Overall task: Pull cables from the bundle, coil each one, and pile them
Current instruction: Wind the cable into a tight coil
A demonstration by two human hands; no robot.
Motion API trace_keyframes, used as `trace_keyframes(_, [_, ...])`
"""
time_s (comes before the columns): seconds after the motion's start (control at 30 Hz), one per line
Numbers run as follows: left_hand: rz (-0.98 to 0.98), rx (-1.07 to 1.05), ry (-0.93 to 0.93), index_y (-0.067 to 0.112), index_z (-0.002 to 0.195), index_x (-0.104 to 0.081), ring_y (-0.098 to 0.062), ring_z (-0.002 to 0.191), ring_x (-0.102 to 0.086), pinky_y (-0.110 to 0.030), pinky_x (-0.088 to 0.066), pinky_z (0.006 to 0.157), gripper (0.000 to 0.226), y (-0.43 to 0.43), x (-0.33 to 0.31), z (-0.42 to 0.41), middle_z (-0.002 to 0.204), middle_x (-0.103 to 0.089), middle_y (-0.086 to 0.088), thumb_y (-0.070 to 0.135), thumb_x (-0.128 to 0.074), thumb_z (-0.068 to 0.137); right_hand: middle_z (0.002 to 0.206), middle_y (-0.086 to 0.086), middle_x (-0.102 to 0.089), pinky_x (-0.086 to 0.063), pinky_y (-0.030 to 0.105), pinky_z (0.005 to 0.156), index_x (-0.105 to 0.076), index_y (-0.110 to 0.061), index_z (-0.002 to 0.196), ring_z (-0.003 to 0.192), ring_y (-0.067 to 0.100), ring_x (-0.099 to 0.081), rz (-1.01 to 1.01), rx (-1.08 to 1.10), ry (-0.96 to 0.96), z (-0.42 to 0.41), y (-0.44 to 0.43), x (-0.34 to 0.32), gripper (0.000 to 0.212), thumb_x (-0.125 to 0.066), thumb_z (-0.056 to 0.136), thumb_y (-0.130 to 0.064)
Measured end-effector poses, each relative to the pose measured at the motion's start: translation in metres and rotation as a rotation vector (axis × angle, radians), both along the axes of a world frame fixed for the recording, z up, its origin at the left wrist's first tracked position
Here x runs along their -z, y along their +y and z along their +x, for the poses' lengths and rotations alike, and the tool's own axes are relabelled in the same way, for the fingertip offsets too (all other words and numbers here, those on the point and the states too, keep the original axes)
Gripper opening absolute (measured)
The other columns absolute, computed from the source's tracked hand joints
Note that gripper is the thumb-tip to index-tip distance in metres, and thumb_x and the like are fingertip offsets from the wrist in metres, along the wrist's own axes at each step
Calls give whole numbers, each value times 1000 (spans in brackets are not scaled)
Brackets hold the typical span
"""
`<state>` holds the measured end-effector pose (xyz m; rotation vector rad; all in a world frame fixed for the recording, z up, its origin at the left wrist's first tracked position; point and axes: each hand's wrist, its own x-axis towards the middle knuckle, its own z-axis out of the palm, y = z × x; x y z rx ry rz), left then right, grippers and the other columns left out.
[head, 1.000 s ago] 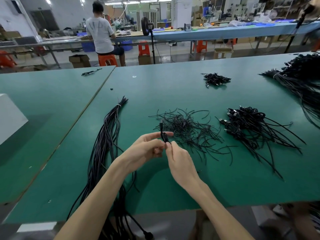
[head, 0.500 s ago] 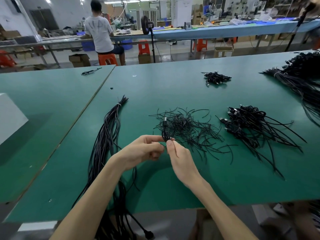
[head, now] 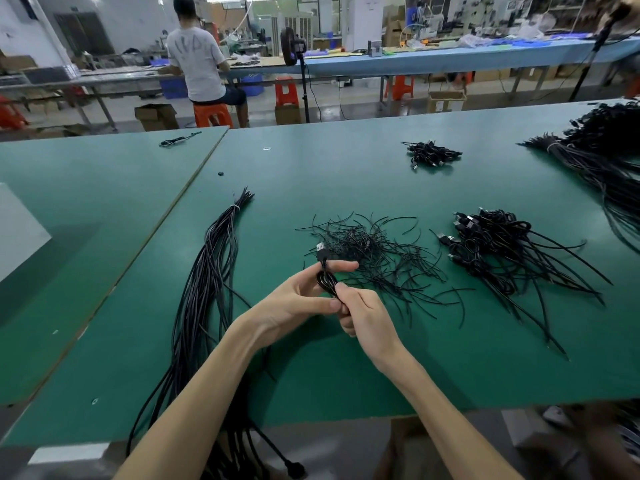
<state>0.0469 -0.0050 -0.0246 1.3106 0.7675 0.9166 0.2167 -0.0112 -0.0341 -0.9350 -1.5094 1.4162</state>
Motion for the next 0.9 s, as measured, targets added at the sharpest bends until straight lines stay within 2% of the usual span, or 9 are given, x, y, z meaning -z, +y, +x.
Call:
trace_keyframes(0.07, [-6,-50,-34,15,126,-65,-18,109,-63,-30,-51,90,45,-1,2,0,144,-59,-4,8,-78,84,50,-15,-38,-25,15,44,-50,-31,50,45,3,-28,-2,-9,1,0,0,-1,61,-42,109,-20])
trace_keyframes(0.17, [-11,-80,-24,14,118,-69,-17,107,-63,-32,-49,89,38,-1,4,-2,144,-59,-4,11,-79,82,52,-14,-35,-24,17,44,-45,-25,57,46,5,-27,1,-3,0,0,-1,-2,52,-42,109,-18])
trace_keyframes(0.3, [24,-123,101,13,125,-69,-18,102,-63,-31,-47,82,41,-3,6,-6,126,-70,-6,18,-78,86,50,-14,-38,-24,16,44,-42,-22,58,45,4,-28,7,-10,-21,1,-2,-2,51,-41,109,-17])
trace_keyframes(0.43, [58,-216,168,9,116,-73,-22,93,-61,-30,-46,76,35,-4,7,-11,104,-73,-11,22,-81,85,53,-12,-33,-24,17,47,-41,-12,65,47,5,-26,30,0,-50,1,-2,-2,45,-41,110,-20])
trace_keyframes(0.6, [92,-332,160,11,99,-78,-6,62,-52,-14,-38,58,16,-5,11,-10,81,-73,-1,17,-82,85,55,-11,-34,-24,25,51,-40,-20,63,52,8,-27,88,45,-125,0,-1,2,47,-40,110,-26])
trace_keyframes(0.7, [75,-380,203,13,90,-79,-17,60,-38,-23,-29,52,16,-5,12,-7,72,-65,-5,26,-84,84,56,-10,-35,-25,32,54,-39,-21,64,55,11,-29,141,94,-184,-2,1,6,47,-40,109,-31])
trace_keyframes(0.8, [68,-411,201,9,89,-79,-19,57,-39,-22,-33,50,20,-5,11,-5,70,-67,-11,28,-81,83,53,-11,-39,-28,27,50,-42,-31,61,51,7,-31,234,162,-284,-4,0,10,49,-39,109,-40])
trace_keyframes(0.9, [109,-430,228,6,92,-78,-25,59,-38,-27,-33,50,23,-6,11,0,72,-70,-13,28,-78,87,55,-16,-50,-33,21,51,-50,-42,63,50,5,-41,258,198,-335,-5,1,12,48,-36,109,-44])
